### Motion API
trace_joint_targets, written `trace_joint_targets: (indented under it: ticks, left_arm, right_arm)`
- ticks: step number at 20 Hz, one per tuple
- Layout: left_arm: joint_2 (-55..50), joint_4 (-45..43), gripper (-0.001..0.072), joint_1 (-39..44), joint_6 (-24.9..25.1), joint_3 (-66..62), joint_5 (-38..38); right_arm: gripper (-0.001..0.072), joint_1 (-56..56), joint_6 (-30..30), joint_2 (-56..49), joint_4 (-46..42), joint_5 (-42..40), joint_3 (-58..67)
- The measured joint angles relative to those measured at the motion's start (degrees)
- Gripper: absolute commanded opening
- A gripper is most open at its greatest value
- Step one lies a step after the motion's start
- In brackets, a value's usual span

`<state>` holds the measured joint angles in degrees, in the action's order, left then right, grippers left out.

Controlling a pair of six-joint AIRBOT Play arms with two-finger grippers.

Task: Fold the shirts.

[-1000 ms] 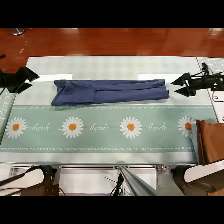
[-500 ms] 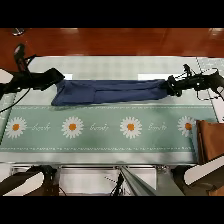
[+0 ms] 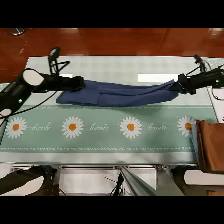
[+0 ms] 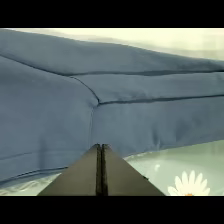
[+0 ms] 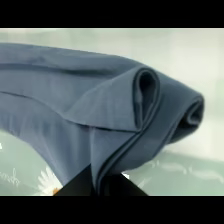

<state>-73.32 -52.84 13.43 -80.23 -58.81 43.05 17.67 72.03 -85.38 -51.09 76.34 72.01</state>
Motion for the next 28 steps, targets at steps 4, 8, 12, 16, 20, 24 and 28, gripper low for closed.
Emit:
trace_joint_targets:
  ticks: [4, 8, 12, 16, 20, 24, 28]
  left_arm:
    - [-7.1, 0.2, 0.0022, 7.6, -2.3, -5.6, -2.4]
    - [-18.5, 0.5, 0.0022, 15.7, -4.1, -16.3, 0.1]
    - [-28.6, 3.7, 0.0022, 24.5, -5.4, -26.0, 5.5]
    - [-34.1, 7.1, 0.0024, 33.3, -5.7, -29.8, 8.4]
    - [-35.8, 8.3, 0.0024, 34.5, -5.0, -32.4, 10.0]
    - [-32.7, 8.7, 0.0024, 24.0, -4.7, -34.7, 14.1]
    - [-23.9, 7.1, 0.0024, 7.7, -5.1, -32.7, 17.9]
  right_arm:
    - [0.0026, -0.1, -0.4, 20.4, -1.9, 0.0, -10.9]
    - [0.0026, -0.1, 2.9, 36.3, -1.4, -1.3, -17.9]
    - [0.0026, -0.1, 4.8, 44.6, 1.5, -1.2, -20.0]
    - [0.0026, -0.1, 5.4, 47.1, 4.8, -1.3, -20.6]
    - [0.0026, -0.1, 5.6, 47.9, 7.5, -1.7, -20.7]
    - [0.0026, -1.7, 5.6, 47.5, 10.2, -2.6, -20.3]
    - [0.0026, -11.4, 5.7, 42.5, 11.5, -6.9, -16.6]
